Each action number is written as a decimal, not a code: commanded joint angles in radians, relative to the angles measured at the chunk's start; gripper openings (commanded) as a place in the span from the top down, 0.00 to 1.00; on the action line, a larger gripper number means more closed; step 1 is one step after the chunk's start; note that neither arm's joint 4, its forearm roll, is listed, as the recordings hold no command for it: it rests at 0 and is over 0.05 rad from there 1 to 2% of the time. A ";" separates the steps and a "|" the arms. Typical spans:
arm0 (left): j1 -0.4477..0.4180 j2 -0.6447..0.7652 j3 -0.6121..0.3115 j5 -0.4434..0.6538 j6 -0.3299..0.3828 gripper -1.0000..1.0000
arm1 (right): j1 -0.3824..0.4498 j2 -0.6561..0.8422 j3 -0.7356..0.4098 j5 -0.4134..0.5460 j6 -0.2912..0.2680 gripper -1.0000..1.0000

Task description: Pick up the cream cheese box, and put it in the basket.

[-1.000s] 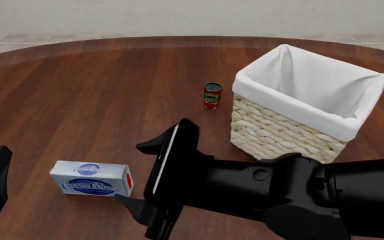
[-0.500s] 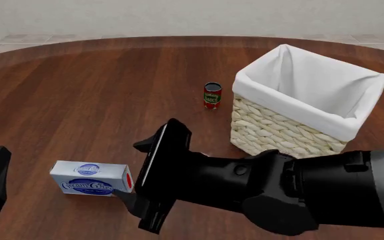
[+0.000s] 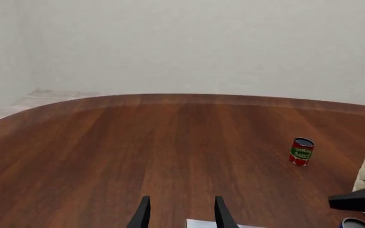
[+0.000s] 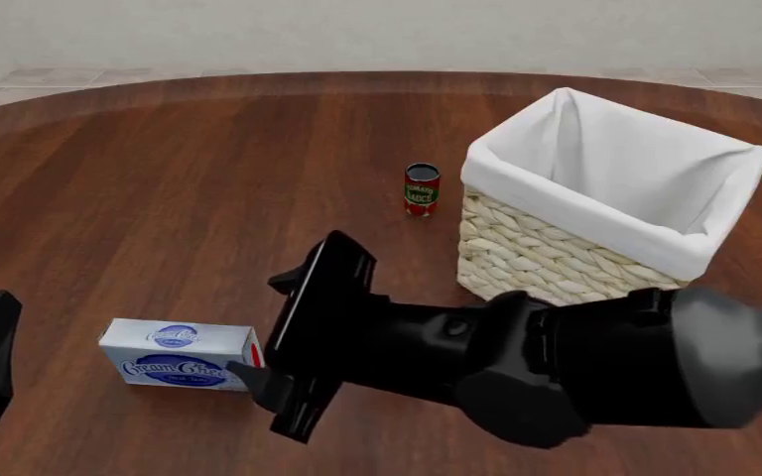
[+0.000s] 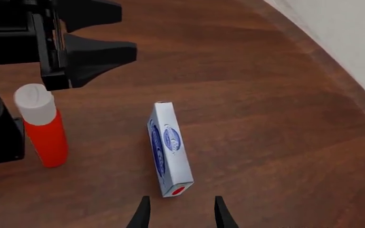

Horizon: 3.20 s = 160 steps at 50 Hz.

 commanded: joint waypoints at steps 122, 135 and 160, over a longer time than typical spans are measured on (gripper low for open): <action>0.026 0.008 0.000 -0.003 -0.051 0.00 | -0.006 0.260 -0.184 -0.004 0.020 0.00; 0.029 0.008 -0.001 -0.004 -0.052 0.00 | -0.016 0.282 -0.199 -0.001 0.018 0.00; 0.033 0.021 -0.001 -0.016 -0.059 0.00 | -0.017 0.319 -0.228 0.006 0.021 0.00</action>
